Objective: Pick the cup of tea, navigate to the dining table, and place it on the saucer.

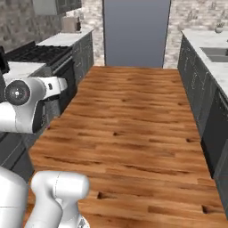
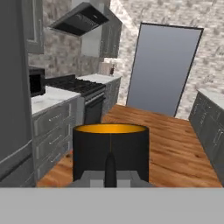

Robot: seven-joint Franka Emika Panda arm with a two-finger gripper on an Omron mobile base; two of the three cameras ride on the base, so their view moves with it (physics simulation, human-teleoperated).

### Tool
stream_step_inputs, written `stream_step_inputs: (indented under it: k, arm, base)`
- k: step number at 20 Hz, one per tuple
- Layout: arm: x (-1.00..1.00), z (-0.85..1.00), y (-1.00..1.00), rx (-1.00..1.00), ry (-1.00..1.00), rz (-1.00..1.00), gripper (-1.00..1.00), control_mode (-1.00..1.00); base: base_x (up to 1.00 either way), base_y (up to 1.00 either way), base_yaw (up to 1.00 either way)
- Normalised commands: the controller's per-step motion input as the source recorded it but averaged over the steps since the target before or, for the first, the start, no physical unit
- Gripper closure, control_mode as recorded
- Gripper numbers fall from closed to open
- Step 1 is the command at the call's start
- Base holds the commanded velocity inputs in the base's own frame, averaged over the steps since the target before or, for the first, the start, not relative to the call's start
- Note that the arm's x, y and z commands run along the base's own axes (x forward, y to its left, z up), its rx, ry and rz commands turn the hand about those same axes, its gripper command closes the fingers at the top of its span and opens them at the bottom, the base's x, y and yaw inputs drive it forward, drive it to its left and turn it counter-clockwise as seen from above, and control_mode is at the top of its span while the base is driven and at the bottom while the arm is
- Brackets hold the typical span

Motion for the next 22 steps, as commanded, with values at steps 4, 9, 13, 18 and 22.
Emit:
stream_step_inputs:
  k: [4, 9, 13, 18, 22]
  arm:
    - [0.0, 0.0, 0.0, 0.0, 0.0, 0.0, 1.0, 1.0]
    - [0.0, 0.0, 0.0, 0.0, 0.0, 0.0, 1.0, 1.0]
    - [0.0, 0.0, 0.0, 0.0, 0.0, 0.0, 1.0, 1.0]
    - [0.0, 0.0, 0.0, 0.0, 0.0, 0.0, 1.0, 1.0]
    - [0.0, 0.0, 0.0, 0.0, 0.0, 0.0, 1.0, 1.0]
  base:
    - [0.14, 0.1, -0.84]
    - [0.02, 0.01, -0.55]
    - [0.0, 0.0, -0.39]
    - [0.03, 0.0, -0.08]
    - [0.63, -0.06, 0.0]
